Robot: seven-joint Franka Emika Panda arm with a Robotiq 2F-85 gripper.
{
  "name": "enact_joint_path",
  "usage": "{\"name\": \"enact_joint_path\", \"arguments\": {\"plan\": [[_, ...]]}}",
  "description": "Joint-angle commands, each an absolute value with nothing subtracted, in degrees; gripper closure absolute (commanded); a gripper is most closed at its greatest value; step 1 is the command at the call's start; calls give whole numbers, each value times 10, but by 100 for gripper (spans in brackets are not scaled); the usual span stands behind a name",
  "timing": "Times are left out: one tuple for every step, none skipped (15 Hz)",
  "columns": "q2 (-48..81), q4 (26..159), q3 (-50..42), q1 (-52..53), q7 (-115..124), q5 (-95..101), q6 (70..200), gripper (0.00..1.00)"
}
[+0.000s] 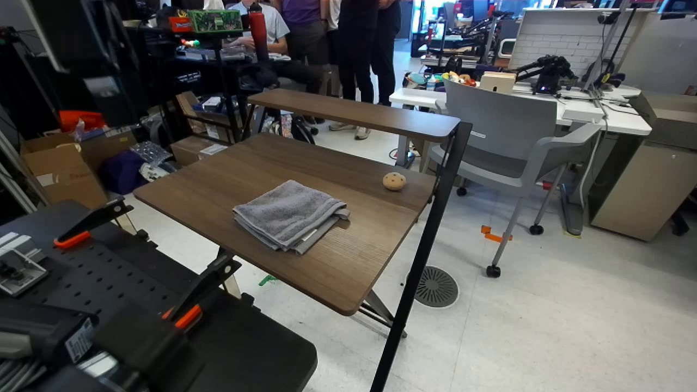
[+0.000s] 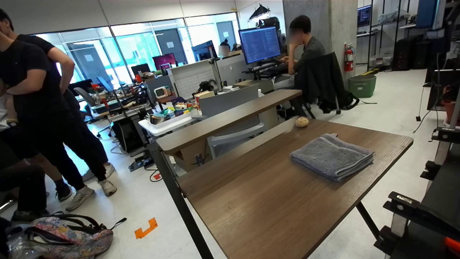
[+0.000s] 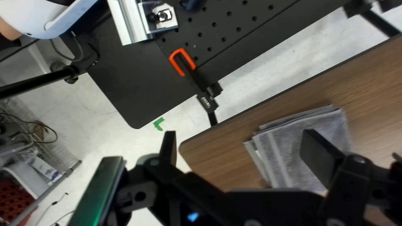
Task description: Move the brown object to the left, then wipe the desk with the cloth
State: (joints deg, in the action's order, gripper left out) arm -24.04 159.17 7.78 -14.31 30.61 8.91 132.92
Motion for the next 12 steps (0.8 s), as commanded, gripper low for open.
{"name": "enact_joint_path", "arguments": {"plan": [[-125, 1542, 36, -212, 370, 150, 1373, 0], [-97, 1523, 13, -210, 360, 133, 1352, 0], [-159, 1566, 18, -186, 348, 137, 1358, 0], [-140, 1558, 3, -188, 344, 137, 1358, 0], [-132, 1555, -3, -185, 343, 136, 1358, 0], [-134, 1556, -2, -182, 344, 136, 1358, 0], [-137, 1557, 1, -176, 346, 135, 1358, 0], [-141, 1558, 2, -173, 347, 135, 1358, 0], [-143, 1558, 3, -173, 347, 135, 1358, 0], [-145, 1559, 3, -172, 347, 135, 1358, 0], [-145, 1559, 3, -172, 347, 135, 1358, 0], [-146, 1559, 3, -172, 347, 135, 1358, 0]]}}
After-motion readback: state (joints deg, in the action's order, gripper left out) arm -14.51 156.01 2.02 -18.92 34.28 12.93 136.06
